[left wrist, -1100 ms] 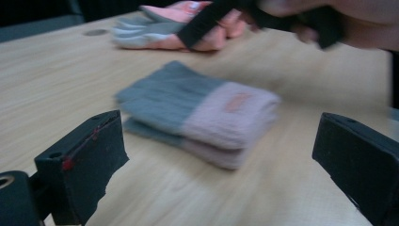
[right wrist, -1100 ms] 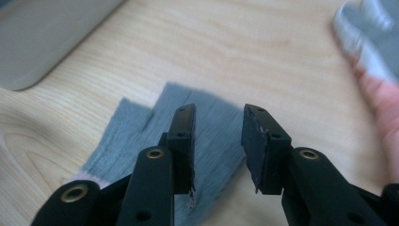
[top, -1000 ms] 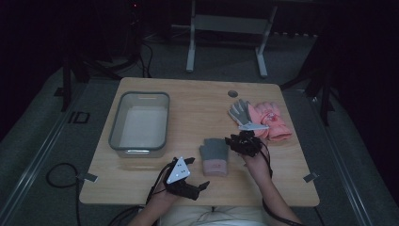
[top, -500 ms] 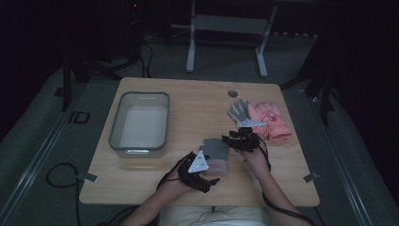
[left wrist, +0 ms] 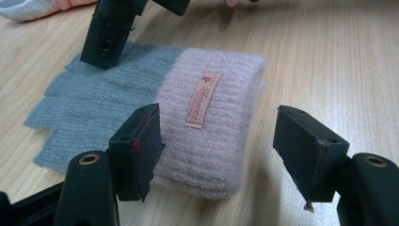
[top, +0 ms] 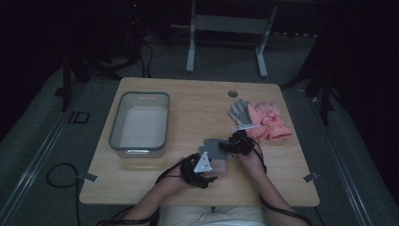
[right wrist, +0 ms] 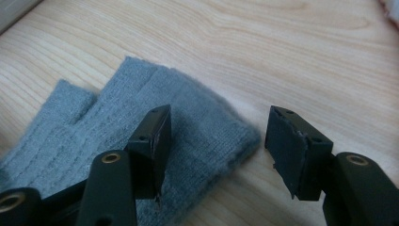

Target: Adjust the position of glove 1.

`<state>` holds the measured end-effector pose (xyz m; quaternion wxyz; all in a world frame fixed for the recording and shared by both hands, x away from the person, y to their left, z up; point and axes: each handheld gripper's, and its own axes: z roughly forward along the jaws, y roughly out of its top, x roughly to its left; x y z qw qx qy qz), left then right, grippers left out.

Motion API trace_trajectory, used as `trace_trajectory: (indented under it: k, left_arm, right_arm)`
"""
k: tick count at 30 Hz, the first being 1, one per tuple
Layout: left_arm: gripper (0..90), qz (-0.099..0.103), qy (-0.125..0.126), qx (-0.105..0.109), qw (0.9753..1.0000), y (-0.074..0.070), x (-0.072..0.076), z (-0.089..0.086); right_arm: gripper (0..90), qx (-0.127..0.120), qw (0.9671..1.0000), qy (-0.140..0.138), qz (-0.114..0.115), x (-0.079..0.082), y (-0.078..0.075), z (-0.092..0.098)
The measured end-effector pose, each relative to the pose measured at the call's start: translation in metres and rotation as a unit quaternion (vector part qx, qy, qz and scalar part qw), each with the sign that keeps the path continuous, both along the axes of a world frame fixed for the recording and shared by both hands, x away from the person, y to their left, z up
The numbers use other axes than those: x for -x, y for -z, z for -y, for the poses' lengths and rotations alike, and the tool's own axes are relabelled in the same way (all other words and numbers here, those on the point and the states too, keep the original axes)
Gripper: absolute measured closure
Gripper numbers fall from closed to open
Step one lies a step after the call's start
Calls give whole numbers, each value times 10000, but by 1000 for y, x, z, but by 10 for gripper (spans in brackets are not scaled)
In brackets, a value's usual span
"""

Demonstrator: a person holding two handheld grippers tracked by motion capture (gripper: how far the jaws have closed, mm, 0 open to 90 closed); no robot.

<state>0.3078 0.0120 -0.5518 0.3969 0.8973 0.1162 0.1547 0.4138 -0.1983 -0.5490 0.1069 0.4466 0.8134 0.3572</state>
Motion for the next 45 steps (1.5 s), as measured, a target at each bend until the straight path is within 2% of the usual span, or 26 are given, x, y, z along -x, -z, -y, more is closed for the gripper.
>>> trace_trajectory:
  k: [4, 5, 8, 9, 11, 13, 14, 15, 16, 17, 18, 22, 24, 26, 29, 31, 35, 39, 45]
  left_arm:
    - [323, 168, 53, -214, 9996, 1, 2, 4]
    - [323, 287, 70, -328, 9990, 2, 3, 5]
    - [440, 617, 32, -576, 9964, 2, 6, 7]
    - [483, 629, 16, -596, 9962, 1, 5, 7]
    - [515, 576, 12, -574, 9967, -1, 4, 6]
    - [634, 518, -2, -528, 9973, -3, 4, 5]
    - [663, 398, -10, -492, 9980, -5, 2, 4]
    - [679, 280, -21, -439, 9986, -6, -1, 3]
    - [691, 280, -21, -439, 9986, -6, -1, 3]
    - [691, 64, -48, -338, 9994, -10, -5, 0]
    - [709, 18, -60, -335, 9994, -12, -7, -2]
    - [720, 16, -91, -396, 9992, -19, -9, -8]
    - [721, 49, -125, -363, 9993, -27, -9, -12]
    - [722, 83, -136, -371, 9992, -34, -9, -16]
    - [723, 84, -191, -395, 9990, -47, -10, -20]
    - [724, 209, -219, -517, 9982, -59, -10, -24]
    - [727, 310, -277, -570, 9975, -77, -12, -33]
    - [728, 424, -360, -663, 9963, -94, -16, -45]
    - [731, 510, -490, -850, 9939, -111, -21, -65]
  right_arm:
    - [419, -58, 10000, 21, -53, 0, 1, 0]
    - [432, -73, 10000, 25, -34, 0, 1, 0]
    - [512, -122, 9999, 0, -17, 3, 2, -1]
    - [552, -165, 9998, -15, -58, 3, 2, -1]
    - [581, -180, 9998, -56, -91, 3, 1, -2]
    - [659, -195, 9995, -118, -225, 2, 0, -4]
    - [718, -197, 9993, -128, -301, 2, -2, -5]
    - [739, -182, 9990, -193, -357, 3, -4, -7]
    - [739, -182, 9990, -193, -357, 3, -4, -7]
    - [750, -82, 9992, -233, -304, 3, -6, -9]
    - [760, 18, 9991, -334, -261, 5, -10, -12]
    - [766, -112, 9985, -427, -311, 5, -18, -12]
    - [766, -339, 9980, -464, -278, 4, -27, -11]
    - [766, -417, 9977, -488, -206, 5, -34, -12]
    - [767, -439, 9976, -528, -55, 7, -48, -18]
    - [767, -513, 9971, -563, 62, 7, -60, -22]
    - [767, -641, 9957, -625, 244, 6, -84, -30]
    - [767, -647, 9945, -700, 432, 2, -105, -44]
    - [767, -702, 9923, -846, 564, -6, -125, -70]
